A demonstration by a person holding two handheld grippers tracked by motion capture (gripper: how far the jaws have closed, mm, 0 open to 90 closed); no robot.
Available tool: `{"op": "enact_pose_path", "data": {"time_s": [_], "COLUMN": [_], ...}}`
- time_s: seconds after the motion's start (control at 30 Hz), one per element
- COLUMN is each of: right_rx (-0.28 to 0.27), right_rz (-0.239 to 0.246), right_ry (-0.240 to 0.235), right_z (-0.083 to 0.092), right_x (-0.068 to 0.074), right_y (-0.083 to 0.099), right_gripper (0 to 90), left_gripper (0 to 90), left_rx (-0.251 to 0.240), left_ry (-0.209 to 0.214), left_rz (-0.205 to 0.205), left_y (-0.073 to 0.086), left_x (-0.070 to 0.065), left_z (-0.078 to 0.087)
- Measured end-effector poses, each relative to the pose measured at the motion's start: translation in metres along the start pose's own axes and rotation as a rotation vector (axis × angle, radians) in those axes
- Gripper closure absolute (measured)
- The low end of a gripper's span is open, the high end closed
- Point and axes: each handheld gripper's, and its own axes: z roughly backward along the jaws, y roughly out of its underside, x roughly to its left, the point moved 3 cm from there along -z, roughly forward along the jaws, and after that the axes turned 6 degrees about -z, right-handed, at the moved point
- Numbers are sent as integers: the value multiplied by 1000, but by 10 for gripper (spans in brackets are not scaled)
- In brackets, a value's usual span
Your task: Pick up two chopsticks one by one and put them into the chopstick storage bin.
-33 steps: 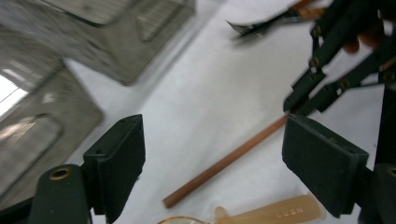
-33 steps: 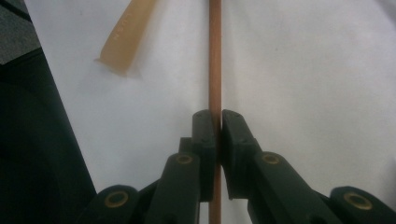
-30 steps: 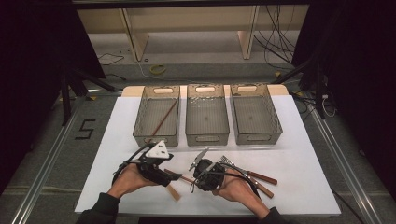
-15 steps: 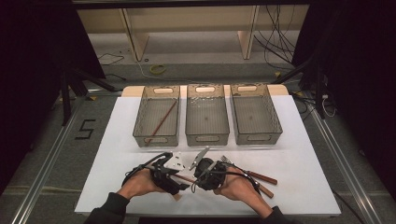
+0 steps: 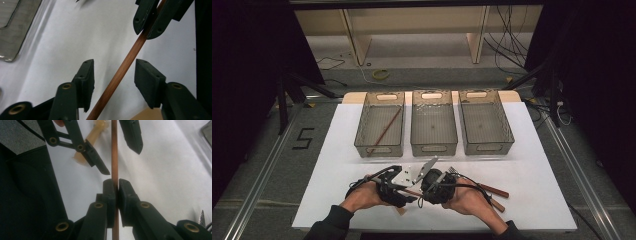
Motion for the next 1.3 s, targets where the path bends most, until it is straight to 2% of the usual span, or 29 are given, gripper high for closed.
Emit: {"op": "enact_pose_path", "data": {"time_s": [0.1, 0.33, 0.37, 0.53, 0.67, 0.7, 0.73, 0.77, 0.8, 0.83, 0.87, 0.97, 1.03, 1.13, 1.17, 1.2, 1.27, 1.3], "right_rx": [7, -16, -16, -30, -49, -58, -75, -80, -96, -112, -134, -211, -252, -304, -304, -331, -355, -362], "right_rz": [4, 37, 27, 80, 71, 73, 50, 62, 50, 39, 35, 12, -4, -50, -50, -80, -100, -110], "right_ry": [-3, -8, -8, -18, -23, -22, -22, -18, -17, -18, -14, -5, 6, 25, 25, 33, 43, 44], "right_z": [3, 12, 13, 18, 22, 23, 24, 26, 27, 30, 33, 44, 50, 58, 58, 61, 62, 63], "right_x": [1, 1, 1, -2, -7, -9, -10, -12, -13, -15, -17, -23, -25, -30, -30, -33, -35, -35], "right_y": [0, 0, 0, 2, 2, 2, 1, 1, 0, 0, -1, -2, -1, 1, 1, 2, 5, 6], "right_gripper": [852, 851, 851, 847, 822, 823, 825, 780, 710, 670, 633, 540, 515, 460, 460, 428, 411, 402], "left_gripper": [567, 699, 708, 752, 815, 824, 825, 825, 826, 826, 827, 828, 827, 827, 827, 827, 827, 827], "left_rx": [-2, -6, -7, 7, 9, 16, 17, 20, 26, 28, 32, 34, 47, 38, 38, 27, 15, -6], "left_ry": [3, 10, 10, 18, 37, 38, 41, 36, 31, 32, 16, -13, -36, -85, -85, -106, -126, -129], "left_rz": [-27, -69, -75, -128, -149, -142, -130, -128, -123, -114, -112, -66, -29, 53, 53, 113, 169, 202], "left_y": [-3, -7, -8, -13, -14, -15, -15, -14, -13, -13, -12, -10, -8, -5, -5, -3, -1, 1], "left_x": [-1, -3, -3, -7, -10, -10, -9, -8, -7, -6, -5, 2, 7, 16, 16, 22, 28, 30], "left_z": [3, 11, 11, 16, 14, 13, 13, 13, 14, 14, 16, 21, 25, 33, 33, 38, 43, 45]}}
